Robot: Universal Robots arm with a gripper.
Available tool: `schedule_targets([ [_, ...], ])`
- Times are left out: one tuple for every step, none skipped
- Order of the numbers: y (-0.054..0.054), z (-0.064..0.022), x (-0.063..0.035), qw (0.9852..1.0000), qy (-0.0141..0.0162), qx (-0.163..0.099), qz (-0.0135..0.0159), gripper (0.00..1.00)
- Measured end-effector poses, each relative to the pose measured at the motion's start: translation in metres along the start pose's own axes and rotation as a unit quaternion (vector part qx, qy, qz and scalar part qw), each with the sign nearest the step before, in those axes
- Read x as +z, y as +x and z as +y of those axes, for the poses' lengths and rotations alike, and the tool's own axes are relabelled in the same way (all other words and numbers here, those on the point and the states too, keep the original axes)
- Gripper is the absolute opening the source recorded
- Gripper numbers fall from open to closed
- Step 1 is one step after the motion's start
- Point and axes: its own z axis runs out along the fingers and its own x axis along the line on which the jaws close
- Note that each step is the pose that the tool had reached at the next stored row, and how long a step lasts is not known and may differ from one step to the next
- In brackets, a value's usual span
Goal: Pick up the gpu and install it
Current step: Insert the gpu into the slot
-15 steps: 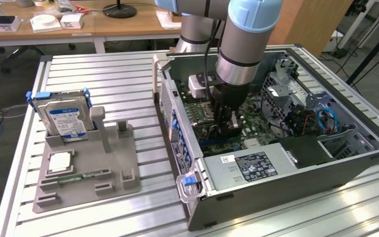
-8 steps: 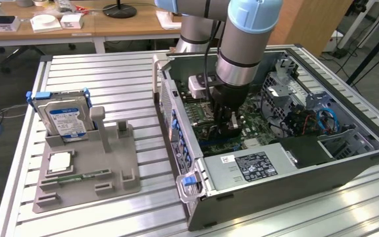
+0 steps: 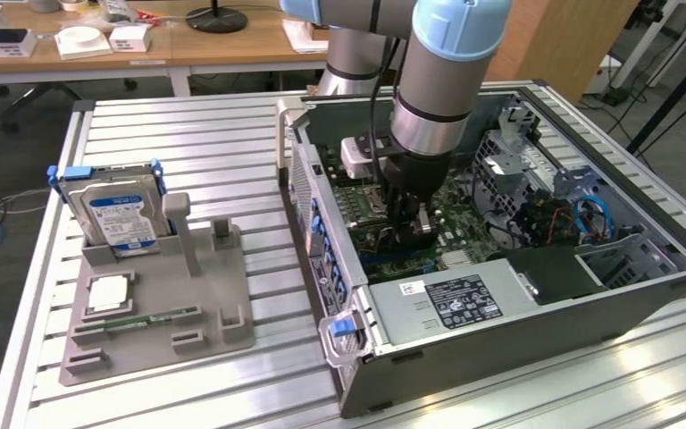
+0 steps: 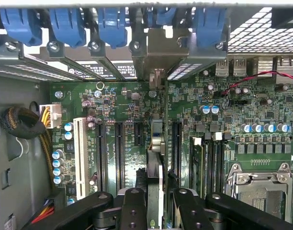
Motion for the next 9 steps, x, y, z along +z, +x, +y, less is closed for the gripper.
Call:
schedule_targets([
  [0.0000, 0.0000, 0.0000, 1.0000, 0.0000, 0.000, 0.0000, 0.26],
  [0.0000, 0.0000, 0.0000, 1.0000, 0.0000, 0.000, 0.0000, 0.26],
  [0.0000, 0.0000, 0.0000, 1.0000, 0.0000, 0.000, 0.0000, 0.26],
  [0.0000, 0.0000, 0.0001, 1.0000, 0.0000, 0.000, 0.0000, 0.26],
  [0.0000, 0.0000, 0.0005, 1.0000, 0.0000, 0.000, 0.0001, 0.26],
  [0.0000, 0.0000, 0.0011, 1.0000, 0.0002, 0.000, 0.0002, 0.26],
  [0.0001, 0.0000, 0.0018, 1.0000, 0.0006, 0.000, 0.0004, 0.26],
  [0.0000, 0.0002, 0.0030, 1.0000, 0.0010, 0.000, -0.0004, 0.26],
  [0.0000, 0.0001, 0.0034, 1.0000, 0.0013, 0.000, -0.0006, 0.26],
])
